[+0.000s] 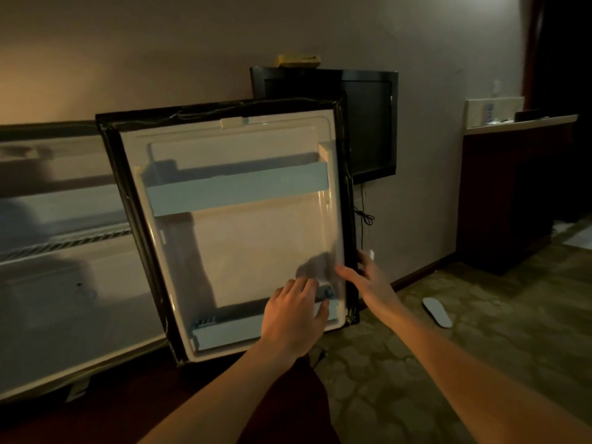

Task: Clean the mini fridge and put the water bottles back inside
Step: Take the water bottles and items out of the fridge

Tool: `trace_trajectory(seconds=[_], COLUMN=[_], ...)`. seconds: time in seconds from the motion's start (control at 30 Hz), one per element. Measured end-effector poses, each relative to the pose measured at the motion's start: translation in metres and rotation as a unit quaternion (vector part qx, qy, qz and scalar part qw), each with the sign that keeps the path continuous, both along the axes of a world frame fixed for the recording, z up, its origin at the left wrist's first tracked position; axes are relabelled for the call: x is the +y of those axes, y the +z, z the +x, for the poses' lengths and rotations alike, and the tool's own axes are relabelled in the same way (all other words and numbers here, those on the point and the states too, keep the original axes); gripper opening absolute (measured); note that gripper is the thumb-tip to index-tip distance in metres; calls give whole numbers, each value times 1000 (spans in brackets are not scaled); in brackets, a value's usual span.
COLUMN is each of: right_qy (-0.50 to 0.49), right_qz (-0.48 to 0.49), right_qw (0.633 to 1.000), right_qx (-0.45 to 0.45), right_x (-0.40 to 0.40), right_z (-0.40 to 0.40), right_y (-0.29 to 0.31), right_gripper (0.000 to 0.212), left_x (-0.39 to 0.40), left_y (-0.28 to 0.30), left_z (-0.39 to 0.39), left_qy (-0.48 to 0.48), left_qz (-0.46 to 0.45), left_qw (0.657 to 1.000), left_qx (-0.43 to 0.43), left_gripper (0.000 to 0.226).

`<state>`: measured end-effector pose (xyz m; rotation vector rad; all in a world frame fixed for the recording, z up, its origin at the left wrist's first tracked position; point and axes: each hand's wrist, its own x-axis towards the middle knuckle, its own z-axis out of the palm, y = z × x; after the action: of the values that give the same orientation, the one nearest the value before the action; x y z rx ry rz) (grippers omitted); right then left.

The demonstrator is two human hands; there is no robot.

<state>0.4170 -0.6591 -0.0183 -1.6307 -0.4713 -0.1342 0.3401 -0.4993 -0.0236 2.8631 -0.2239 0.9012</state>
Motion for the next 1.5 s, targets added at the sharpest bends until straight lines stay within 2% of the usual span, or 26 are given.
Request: trace_trajectory(seconds=[0.1,0.2,0.3,0.5,0.73,0.8,0.97,1.07,1.13,1.27,1.5], right_qy=[-5,-19,-22,-12,0,-3,13,10,19,31,57], right_qz=[-2,-6,-3,6,52,61,87,61,17,21,-13], right_qw=[1000,1000,1000,999,999,998,996,997,996,992,992], right_qx=[-12,-15,-19,-31,0,-1,-11,-42,-85,-118,-112], right_x=[-3,-10,-18,-29,-40,-43,-44,-40,-34,-23,9], right_z=[-10,-21,-32,-59,-82,-94,-132,-160,-176,-197,-209], right_y=[-2,-5,-6,2,9,13,22,26,30,33,26], right_gripper=[84,96,83,79,55,48,45,35,44,58,55], left_x=[-5,-11,-16,-29,-35,-40,-59,-73,-79,-74,-59], left_y=[1,6,10,20,33,34,36,38,41,47,47], left_z=[-7,-16,-30,-67,-111,-127,-167,-186,-196,-212,-240], left_qy=[-6,-15,-24,-61,-90,-110,-141,-163,-166,-148,-64], left_qz=[4,0,0,-9,-17,-10,16,45,52,59,84], left_qw=[1000,1000,999,997,995,993,988,982,980,984,993], left_qx=[-7,-18,-33,-45,-38,-38,-66,-90,-92,-83,-54], left_gripper=[40,38,33,24,8,9,12,17,18,24,36])
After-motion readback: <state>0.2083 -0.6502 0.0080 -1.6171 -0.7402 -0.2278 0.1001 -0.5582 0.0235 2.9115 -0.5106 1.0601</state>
